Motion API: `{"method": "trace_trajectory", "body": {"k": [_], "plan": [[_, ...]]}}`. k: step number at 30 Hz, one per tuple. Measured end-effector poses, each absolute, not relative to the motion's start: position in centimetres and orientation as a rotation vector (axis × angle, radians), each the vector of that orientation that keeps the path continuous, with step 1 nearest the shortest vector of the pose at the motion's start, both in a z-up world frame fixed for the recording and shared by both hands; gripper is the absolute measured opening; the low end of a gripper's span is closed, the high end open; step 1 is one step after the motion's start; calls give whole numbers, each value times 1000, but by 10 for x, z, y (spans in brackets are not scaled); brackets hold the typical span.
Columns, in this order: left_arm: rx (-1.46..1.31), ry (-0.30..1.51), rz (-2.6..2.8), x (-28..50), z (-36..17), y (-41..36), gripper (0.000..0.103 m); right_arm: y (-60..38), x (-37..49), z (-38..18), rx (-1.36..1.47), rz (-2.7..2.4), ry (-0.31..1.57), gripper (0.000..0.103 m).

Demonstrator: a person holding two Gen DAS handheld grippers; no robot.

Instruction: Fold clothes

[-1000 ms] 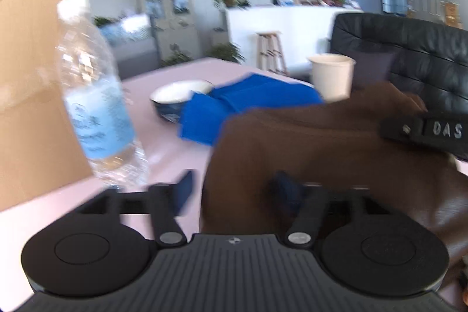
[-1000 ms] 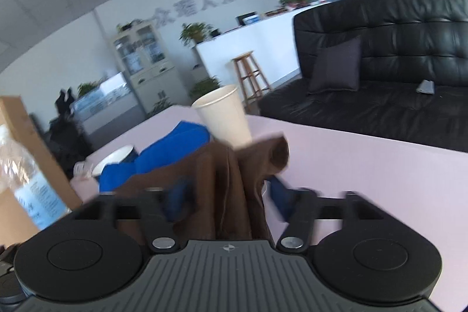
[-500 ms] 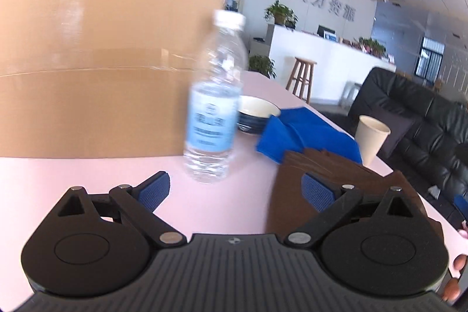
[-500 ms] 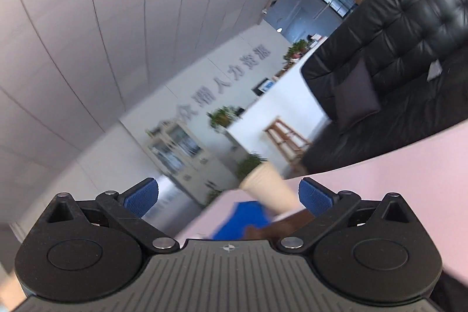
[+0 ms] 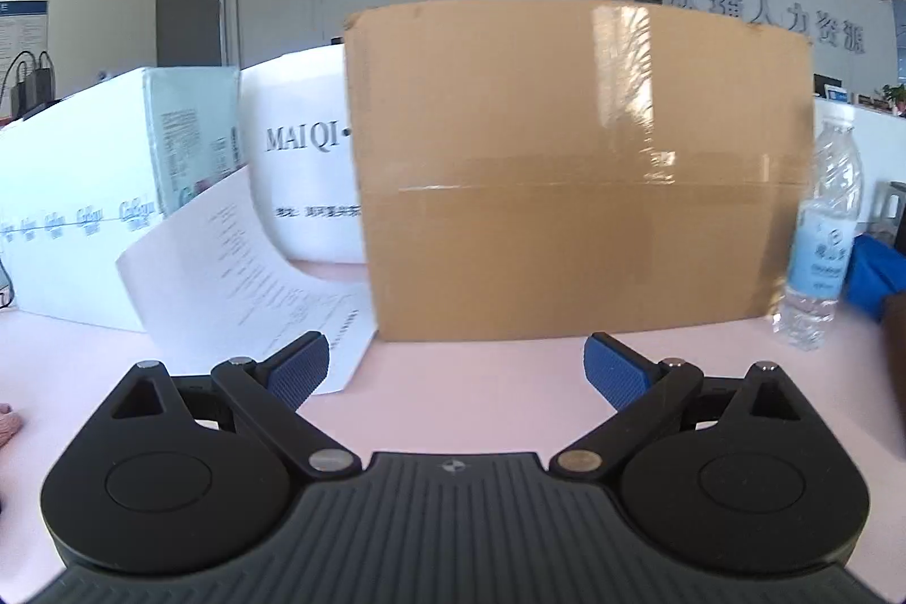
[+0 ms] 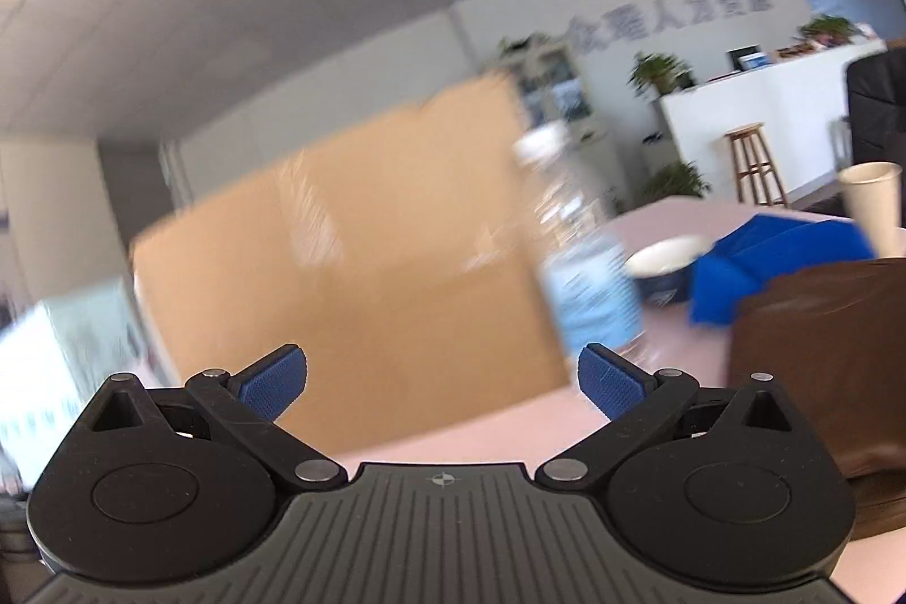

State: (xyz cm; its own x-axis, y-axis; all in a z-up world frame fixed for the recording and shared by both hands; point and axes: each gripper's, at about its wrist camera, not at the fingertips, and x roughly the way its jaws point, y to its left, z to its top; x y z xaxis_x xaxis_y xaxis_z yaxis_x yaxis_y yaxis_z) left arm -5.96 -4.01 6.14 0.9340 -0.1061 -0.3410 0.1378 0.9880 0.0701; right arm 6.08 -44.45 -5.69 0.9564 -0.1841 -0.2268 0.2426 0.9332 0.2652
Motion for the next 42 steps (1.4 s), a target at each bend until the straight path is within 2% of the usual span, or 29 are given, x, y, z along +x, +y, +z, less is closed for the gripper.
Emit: {"method": "trace_trajectory", "body": {"k": [4, 6, 7, 9, 14, 42], "plan": [[1, 425, -56, -44, 26, -12, 97, -400, 100, -81, 193, -311, 413, 103], [-14, 493, -42, -33, 7, -5, 97, -386, 116, -100, 30, -352, 507, 103], [-23, 618, -54, -16, -1, -4, 97, -382, 123, -108, -35, -366, 546, 103], [-19, 652, -67, -9, -5, -4, 103, -387, 134, -116, -14, -358, 643, 103], [40, 661, -67, -12, -6, -12, 103, -407, 123, -117, 145, -302, 637, 103], [36, 661, -68, -11, -5, -7, 103, -416, 135, -121, 113, -312, 646, 103]]}}
